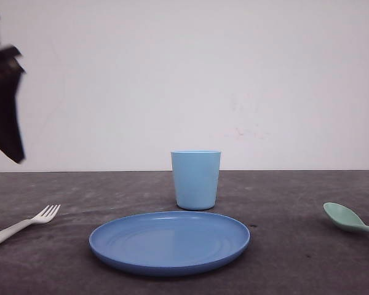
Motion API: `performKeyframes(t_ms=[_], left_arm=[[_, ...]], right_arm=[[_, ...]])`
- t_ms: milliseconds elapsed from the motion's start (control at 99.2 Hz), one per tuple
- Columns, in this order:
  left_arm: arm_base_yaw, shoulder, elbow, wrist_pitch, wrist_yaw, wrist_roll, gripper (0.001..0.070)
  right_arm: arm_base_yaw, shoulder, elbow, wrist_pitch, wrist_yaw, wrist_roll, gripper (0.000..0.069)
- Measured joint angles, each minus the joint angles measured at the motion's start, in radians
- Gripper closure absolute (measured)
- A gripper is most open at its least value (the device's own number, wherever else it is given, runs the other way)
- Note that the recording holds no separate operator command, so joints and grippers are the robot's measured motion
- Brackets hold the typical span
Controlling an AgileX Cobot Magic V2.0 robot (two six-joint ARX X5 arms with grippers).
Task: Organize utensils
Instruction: 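Lower the left gripper onto the white fork and grasp its handle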
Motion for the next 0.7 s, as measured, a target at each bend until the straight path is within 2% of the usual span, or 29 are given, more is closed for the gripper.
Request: performKeyframes(t_ms=[262,595,645,696], left_arm=[[-0.045,0.205,0.0,0.115,-0.072,-0.018,0.0195],[-0.047,0.357,0.004,0.194,-0.098,-0.025,0.0199],[-0.047,0.364,0.008,0.196,-0.102,-0.025,0.022],[-0.047,0.369,0.009,0.2,-0.116,-0.024,0.0278]], right_arm=[[0.0,0.0,0.0,0.0,0.0,0.0,0.0054],[0.0,0.0,0.0,0.0,0.0,0.0,0.0054],[0.0,0.0,0.0,0.0,0.0,0.0,0.0054],[0.0,0.0,0.0,0.0,0.0,0.0,0.0054]])
